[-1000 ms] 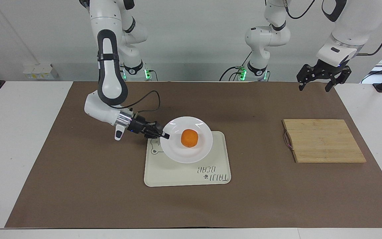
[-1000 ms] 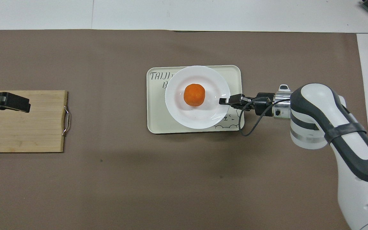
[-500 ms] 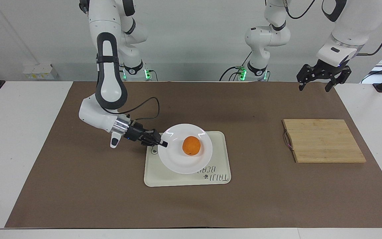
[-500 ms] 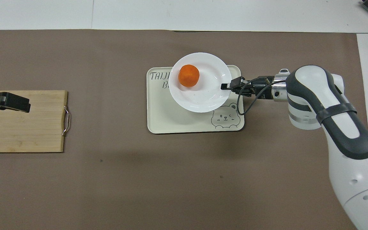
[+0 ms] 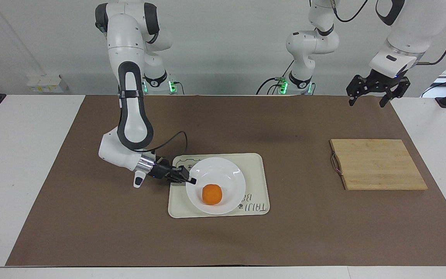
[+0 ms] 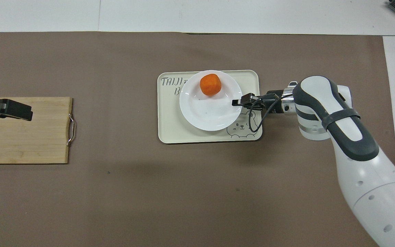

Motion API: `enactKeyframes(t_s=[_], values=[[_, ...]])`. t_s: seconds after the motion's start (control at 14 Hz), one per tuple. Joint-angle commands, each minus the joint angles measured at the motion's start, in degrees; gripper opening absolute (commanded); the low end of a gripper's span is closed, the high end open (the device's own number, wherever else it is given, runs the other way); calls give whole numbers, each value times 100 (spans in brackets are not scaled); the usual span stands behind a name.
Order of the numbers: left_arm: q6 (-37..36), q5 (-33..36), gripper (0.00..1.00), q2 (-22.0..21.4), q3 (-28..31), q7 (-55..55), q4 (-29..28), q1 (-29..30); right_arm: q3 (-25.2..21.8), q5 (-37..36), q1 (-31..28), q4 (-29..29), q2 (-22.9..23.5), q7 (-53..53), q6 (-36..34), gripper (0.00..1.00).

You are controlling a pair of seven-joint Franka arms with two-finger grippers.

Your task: Place orange and plate with both arms

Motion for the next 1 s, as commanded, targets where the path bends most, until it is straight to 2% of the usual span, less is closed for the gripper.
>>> enactKeyframes(t_s=[0.0, 0.14, 0.21, 0.29, 0.36, 0.43, 0.93], values=[[-98, 82, 100, 13, -34, 67, 69, 63, 20, 82, 3, -204, -138, -206, -83, 0], [-98, 82, 100, 13, -34, 67, 69, 63, 20, 91, 65, -353, -207, -171, 5, 0], [-98, 82, 100, 13, -34, 59, 60, 63, 20, 91, 91, -406, -234, -136, 58, 11], [-98, 82, 100, 13, -34, 58, 60, 63, 20, 82, 135, -406, -234, -101, 75, 44], [-98, 82, 100, 13, -34, 58, 69, 63, 12, 73, 135, -389, -226, -22, 84, 89], [-98, 82, 100, 13, -34, 67, 69, 63, 12, 73, 126, -363, -234, 57, 84, 100], [-98, 82, 100, 13, -34, 58, 69, 63, -85, -840, 21, -81, -620, 1182, 84, 100]])
